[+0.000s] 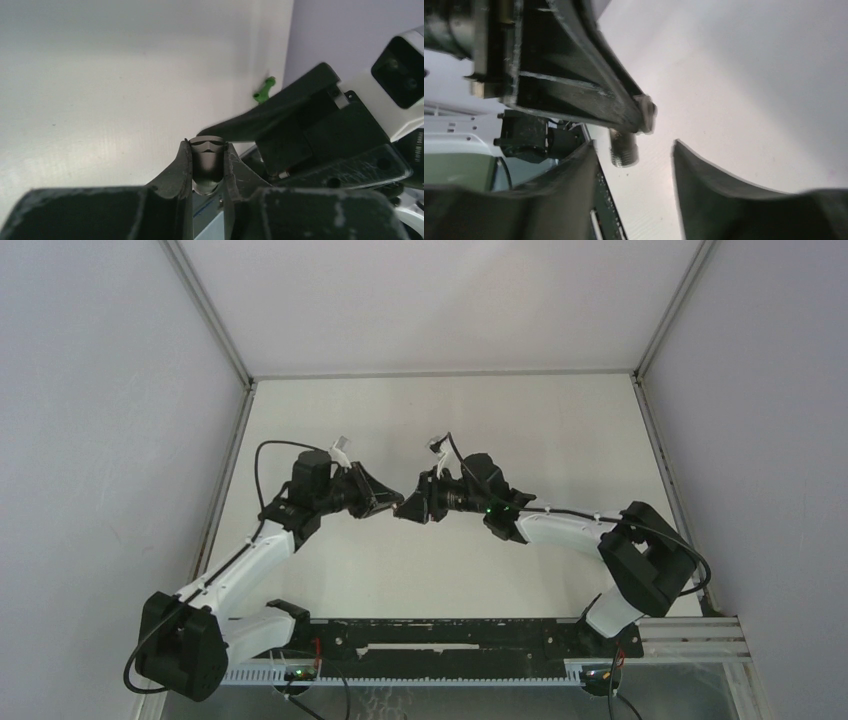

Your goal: Install the water faucets

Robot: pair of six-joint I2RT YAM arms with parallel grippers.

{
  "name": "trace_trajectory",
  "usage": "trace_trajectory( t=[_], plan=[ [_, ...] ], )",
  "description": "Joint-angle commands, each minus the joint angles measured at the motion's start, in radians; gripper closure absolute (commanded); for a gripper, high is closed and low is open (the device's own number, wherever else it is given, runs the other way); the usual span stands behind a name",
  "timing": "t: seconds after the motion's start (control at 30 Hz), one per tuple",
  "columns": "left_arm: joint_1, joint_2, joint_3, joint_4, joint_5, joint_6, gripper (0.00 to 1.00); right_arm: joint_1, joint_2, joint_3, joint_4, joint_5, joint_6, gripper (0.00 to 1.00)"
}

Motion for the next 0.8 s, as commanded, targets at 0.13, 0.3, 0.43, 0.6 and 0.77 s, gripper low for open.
trace_trajectory(
  t=[0.13, 0.3, 0.43, 0.6, 0.77],
  plan=[
    [-0.022, 0.186, 0.298, -0.366, -0.204, 0.267, 1.00, -0.034, -0.257, -0.049, -0.235, 0.213, -0.049, 0.18],
    [-0.140, 0.377, 0.472, -0.504, -0.405, 0.376, 1.00, -0.174, -0.450, -0.063, -0.612, 0.544, -0.006, 0.20],
    [-0.212, 0.569, 0.628, -0.632, -0.484, 0.433, 1.00, -0.351, -0.595, -0.084, -0.816, 0.626, 0.002, 0.20],
    [-0.232, 0.727, 0.701, -0.665, -0.516, 0.467, 1.00, -0.523, -0.724, -0.113, -0.921, 0.655, -0.024, 0.21],
    [-0.244, 0.843, 0.772, -0.695, -0.482, 0.478, 1.00, -0.641, -0.784, -0.136, -0.979, 0.660, -0.013, 0.21]
  ],
)
